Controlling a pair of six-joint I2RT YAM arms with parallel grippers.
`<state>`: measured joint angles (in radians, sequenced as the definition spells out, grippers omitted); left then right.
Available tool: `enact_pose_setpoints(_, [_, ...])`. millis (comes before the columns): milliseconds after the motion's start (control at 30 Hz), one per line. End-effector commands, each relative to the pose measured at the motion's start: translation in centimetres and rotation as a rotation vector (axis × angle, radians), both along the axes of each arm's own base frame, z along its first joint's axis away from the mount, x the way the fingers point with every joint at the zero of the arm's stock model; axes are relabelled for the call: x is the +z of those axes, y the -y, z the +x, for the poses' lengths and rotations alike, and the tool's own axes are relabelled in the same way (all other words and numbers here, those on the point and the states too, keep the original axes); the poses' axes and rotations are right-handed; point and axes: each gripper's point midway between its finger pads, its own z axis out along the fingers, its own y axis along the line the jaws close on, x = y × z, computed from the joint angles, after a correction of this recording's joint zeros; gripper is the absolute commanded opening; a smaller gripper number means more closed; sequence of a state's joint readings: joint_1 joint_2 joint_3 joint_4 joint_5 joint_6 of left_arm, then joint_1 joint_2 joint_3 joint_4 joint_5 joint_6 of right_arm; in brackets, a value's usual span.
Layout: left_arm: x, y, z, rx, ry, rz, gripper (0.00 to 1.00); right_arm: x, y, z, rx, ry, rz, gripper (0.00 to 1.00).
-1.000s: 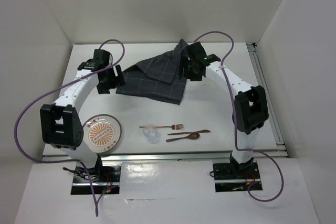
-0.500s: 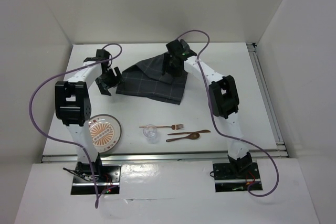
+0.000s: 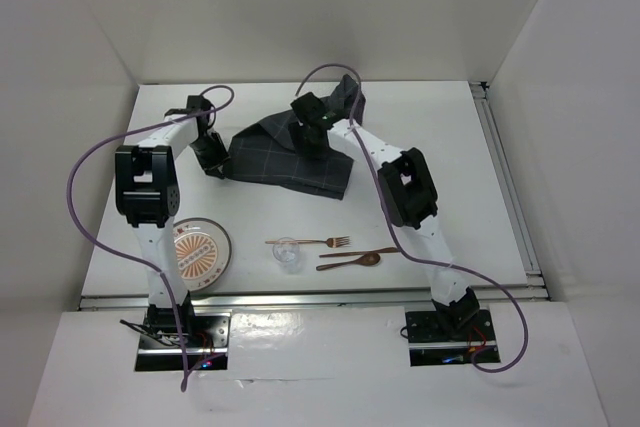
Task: Set the dinner table for one person
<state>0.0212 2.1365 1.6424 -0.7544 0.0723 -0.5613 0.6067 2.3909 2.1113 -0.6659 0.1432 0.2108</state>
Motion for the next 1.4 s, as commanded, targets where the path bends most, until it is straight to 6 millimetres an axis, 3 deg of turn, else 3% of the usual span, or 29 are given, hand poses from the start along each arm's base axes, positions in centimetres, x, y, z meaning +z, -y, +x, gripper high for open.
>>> enact_pose_setpoints(0, [-1.2, 0.7, 0.1, 0.003, -0.024, -0.046, 0.39, -0.8, 1.1, 2.0, 0.031, 0.073, -0.106, 0.66])
enact_pose_setpoints(133, [-1.2, 1.1, 0.3, 0.007, -0.025, -0.068, 0.00, -2.0, 1.8, 2.2, 0.017, 0.071, -0.151, 0.55])
enact_pose_setpoints(200, [-1.0, 1.1, 0.4, 0.007, -0.025, -0.068, 0.00, -2.4, 2.1, 2.5, 0.000, 0.083, -0.171, 0.54])
enact_pose_setpoints(300, [-0.9, 1.3, 0.4, 0.005, -0.025, -0.078, 0.00, -2.9, 2.3, 2.6, -0.005, 0.080, -0.183, 0.40])
enact_pose_setpoints(333, [-0.5, 1.3, 0.5, 0.004, -0.015, -0.078, 0.00, -2.8, 2.5, 2.6, -0.019, 0.083, -0.185, 0.32])
enact_pose_setpoints(400, [-0.3, 1.2, 0.7, -0.005, -0.005, -0.076, 0.00, -0.7, 2.3, 3.2, -0.031, 0.132, -0.161, 0.21])
enact_pose_setpoints(500, [1.1, 0.8, 1.3, -0.011, 0.030, -0.053, 0.00, 0.9, 2.2, 3.3, -0.035, 0.164, -0.139, 0.00])
enact_pose_setpoints(633, [2.7, 0.1, 1.8, -0.009, 0.056, -0.010, 0.00, 3.2, 2.3, 4.1, -0.051, 0.185, -0.107, 0.00])
enact_pose_setpoints(700, [3.9, -0.1, 2.1, -0.007, 0.073, 0.000, 0.00, 5.1, 2.7, 4.4, -0.071, 0.210, -0.082, 0.00])
enact_pose_setpoints(833, [7.4, -1.0, 3.2, -0.007, 0.156, 0.032, 0.00, 11.6, 3.2, 4.8, -0.092, 0.303, 0.017, 0.00])
enact_pose_setpoints(967, [10.0, -1.3, 4.3, -0.011, 0.228, 0.046, 0.00, 16.1, 3.9, 4.8, -0.102, 0.359, 0.083, 0.00])
enact_pose_setpoints(1067, [11.3, -1.1, 4.0, -0.023, 0.233, 0.041, 0.00, 19.1, 4.3, 4.2, -0.105, 0.395, 0.107, 0.00])
enact_pose_setpoints(1133, [13.4, -1.2, 4.2, -0.032, 0.278, 0.047, 0.00, 21.0, 4.7, 3.9, -0.114, 0.424, 0.119, 0.00])
enact_pose_setpoints(1167, [15.2, -1.4, 4.3, -0.027, 0.312, 0.059, 0.00, 23.1, 5.2, 3.4, -0.124, 0.458, 0.134, 0.00])
enact_pose_setpoints(1233, [17.3, -1.6, 4.3, -0.033, 0.354, 0.076, 0.00, 25.4, 6.1, 3.1, -0.143, 0.491, 0.162, 0.00])
enact_pose_setpoints(1267, [18.4, -1.8, 4.3, -0.041, 0.377, 0.091, 0.00, 27.9, 7.0, 2.6, -0.156, 0.532, 0.187, 0.00])
enact_pose_setpoints(1300, [20.6, -2.1, 4.0, -0.047, 0.417, 0.112, 0.00, 29.0, 7.3, 2.3, -0.158, 0.548, 0.197, 0.00])
enact_pose_setpoints(1367, [22.8, -2.4, 3.7, -0.045, 0.456, 0.136, 0.00, 31.8, 8.2, 1.0, -0.170, 0.589, 0.217, 0.00])
